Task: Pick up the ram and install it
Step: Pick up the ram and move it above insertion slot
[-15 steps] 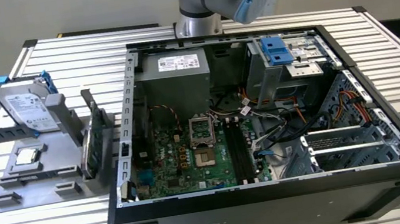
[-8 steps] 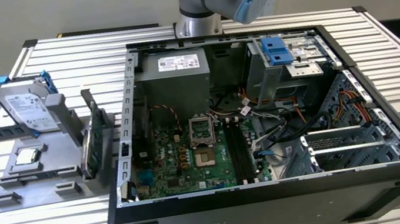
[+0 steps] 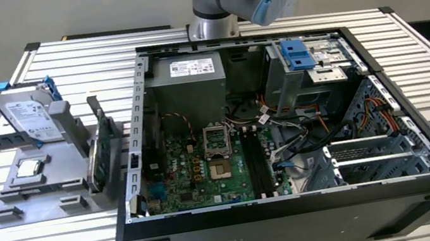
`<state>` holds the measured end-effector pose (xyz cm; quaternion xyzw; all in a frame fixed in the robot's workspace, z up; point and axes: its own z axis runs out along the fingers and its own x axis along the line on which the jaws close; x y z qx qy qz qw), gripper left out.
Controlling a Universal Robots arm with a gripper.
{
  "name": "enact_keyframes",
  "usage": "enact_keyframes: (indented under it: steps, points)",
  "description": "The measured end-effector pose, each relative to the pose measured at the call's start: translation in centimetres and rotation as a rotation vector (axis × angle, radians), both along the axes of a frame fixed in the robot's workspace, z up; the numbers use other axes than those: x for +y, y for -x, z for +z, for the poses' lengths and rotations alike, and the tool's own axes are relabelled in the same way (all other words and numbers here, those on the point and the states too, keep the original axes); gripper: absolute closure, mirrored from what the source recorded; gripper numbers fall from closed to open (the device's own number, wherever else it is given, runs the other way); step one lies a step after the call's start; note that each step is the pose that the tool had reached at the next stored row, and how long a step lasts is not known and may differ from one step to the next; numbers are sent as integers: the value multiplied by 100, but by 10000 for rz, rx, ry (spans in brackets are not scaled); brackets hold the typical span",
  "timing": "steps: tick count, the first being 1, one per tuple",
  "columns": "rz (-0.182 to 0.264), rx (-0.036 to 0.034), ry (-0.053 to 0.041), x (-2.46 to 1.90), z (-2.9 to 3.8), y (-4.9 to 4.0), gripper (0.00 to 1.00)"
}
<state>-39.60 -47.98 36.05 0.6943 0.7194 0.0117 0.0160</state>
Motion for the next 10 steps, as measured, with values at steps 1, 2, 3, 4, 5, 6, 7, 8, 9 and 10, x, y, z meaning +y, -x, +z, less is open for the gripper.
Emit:
enact_keyframes:
  steps: [1,2,3,4,5,6,7,8,9,10]
  points:
    - [0,0,0,0,4,0,100]
    - [0,0,0,0,9,0,100]
    - [0,-1,0,0,13,0,100]
    - [0,-2,-2,0,17,0,100]
    - [0,0,0,0,22,0,100]
    - [0,-1,0,0,25,0,100]
    - [0,0,0,0,30,0,100]
    - [0,0,0,0,34,0,100]
    - [0,0,0,0,38,0,100]
    - [0,-1,-1,0,41,0,100]
